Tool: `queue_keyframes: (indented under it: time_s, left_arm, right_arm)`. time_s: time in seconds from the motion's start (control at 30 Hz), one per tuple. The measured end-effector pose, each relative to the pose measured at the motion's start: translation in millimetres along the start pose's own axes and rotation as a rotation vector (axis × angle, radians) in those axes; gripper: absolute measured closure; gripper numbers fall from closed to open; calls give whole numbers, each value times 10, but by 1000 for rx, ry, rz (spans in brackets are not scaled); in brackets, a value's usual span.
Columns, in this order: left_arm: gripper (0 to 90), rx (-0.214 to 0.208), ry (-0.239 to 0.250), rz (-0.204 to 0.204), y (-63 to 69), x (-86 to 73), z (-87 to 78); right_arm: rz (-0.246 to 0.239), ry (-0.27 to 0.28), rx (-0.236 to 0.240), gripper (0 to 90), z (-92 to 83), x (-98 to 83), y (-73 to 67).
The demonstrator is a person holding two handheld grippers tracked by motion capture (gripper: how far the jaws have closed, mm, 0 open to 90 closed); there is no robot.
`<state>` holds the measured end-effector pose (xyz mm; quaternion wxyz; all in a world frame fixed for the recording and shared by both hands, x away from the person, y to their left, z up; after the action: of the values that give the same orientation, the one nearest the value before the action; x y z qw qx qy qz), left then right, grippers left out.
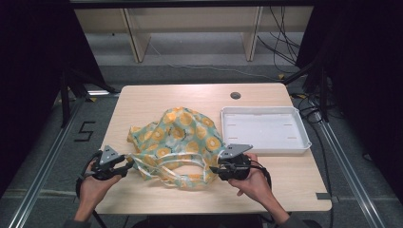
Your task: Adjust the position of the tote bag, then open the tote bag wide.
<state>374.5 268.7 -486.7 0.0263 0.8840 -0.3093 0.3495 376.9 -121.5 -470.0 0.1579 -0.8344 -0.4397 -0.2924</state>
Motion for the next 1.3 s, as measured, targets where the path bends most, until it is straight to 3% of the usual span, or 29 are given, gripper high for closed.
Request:
queue_keyframes:
  time_s: [0.07,0.1,0.17,0.2,0.23,0.33,0.43,0.5,0.53,0.57,0.6,0.63,0.67,0.73,0.77,0.8,0.83,0.87,0.93,0.97,1.0,1.03,1.07,1.17,1.27,1.3]
  left_arm:
    - [454,-7,14,-52,113,28,-146]
    - [428,-19,68,-107,221,69,-221]
    - [370,-26,96,-105,355,130,-352]
    - [351,-22,91,-82,403,151,-405]
    - [331,-30,112,-86,468,181,-433]
    - [334,-54,127,-36,630,232,-468]
    - [334,-79,91,49,745,249,-447]
    - [334,-112,89,58,846,262,-399]
    - [334,-107,74,96,852,262,-389]
    - [333,-118,61,111,884,261,-369]
    - [333,-127,55,101,918,259,-353]
    - [333,-131,50,125,939,265,-326]
    - [329,-143,44,100,981,258,-307]
    - [325,-152,33,101,1019,253,-278]
    - [323,-149,34,121,1016,253,-261]
    - [322,-161,40,90,1047,250,-248]
    - [320,-160,39,114,1039,247,-233]
    - [319,-170,34,102,1050,234,-220]
    - [314,-160,38,124,1035,229,-201]
    - [314,-169,35,87,1061,217,-196]
    - [312,-168,34,95,1058,215,-195]
    - [312,-167,31,92,1060,210,-198]
    - [310,-157,35,135,1033,213,-200]
    - [308,-156,37,109,1045,196,-202]
    - [300,-158,50,107,1042,199,-195]
    - [300,-160,51,115,1041,201,-201]
  right_arm:
    - [7,23,-23,530,-64,-17,9]
    - [18,21,-28,508,-98,-29,13]
    - [40,56,-20,466,-225,-54,43]
    - [65,64,-30,447,-267,-63,41]
    - [53,85,-25,441,-312,-62,56]
    - [46,133,-22,428,-424,-38,60]
    - [38,155,6,409,-442,-3,24]
    - [5,155,22,404,-381,10,-7]
    - [-25,142,30,394,-325,15,-28]
    - [-13,130,34,389,-293,11,-64]
    - [-43,113,40,386,-251,18,-74]
    - [-50,113,42,380,-208,28,-96]
    - [-69,89,57,368,-151,47,-121]
    - [-112,81,89,362,-11,92,-170]
    - [-98,61,99,356,19,96,-187]
    - [-106,55,110,355,76,109,-202]
    - [-120,48,125,358,119,114,-214]
    - [-115,27,137,357,166,111,-228]
    - [-118,11,153,354,250,101,-247]
    - [-122,4,155,347,275,96,-249]
    - [-123,-7,163,337,317,85,-259]
    - [-122,-13,165,330,349,79,-271]
    - [-125,-25,167,323,374,72,-279]
    - [-141,-62,170,320,442,50,-301]
    - [-155,-70,157,323,491,44,-304]
    - [-162,-81,162,386,525,45,-312]
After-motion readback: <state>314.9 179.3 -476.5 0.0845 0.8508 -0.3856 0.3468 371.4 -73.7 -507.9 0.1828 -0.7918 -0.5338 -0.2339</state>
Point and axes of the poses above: each handheld gripper's, and its own axes: z roughly forward along the jaws, x roughly out of its top, y roughly to its right, the point moved 3 cm from there along z, roughly forward along the jaws, and after that the axes turned 9 degrees about -y, right-handed, at the moved point
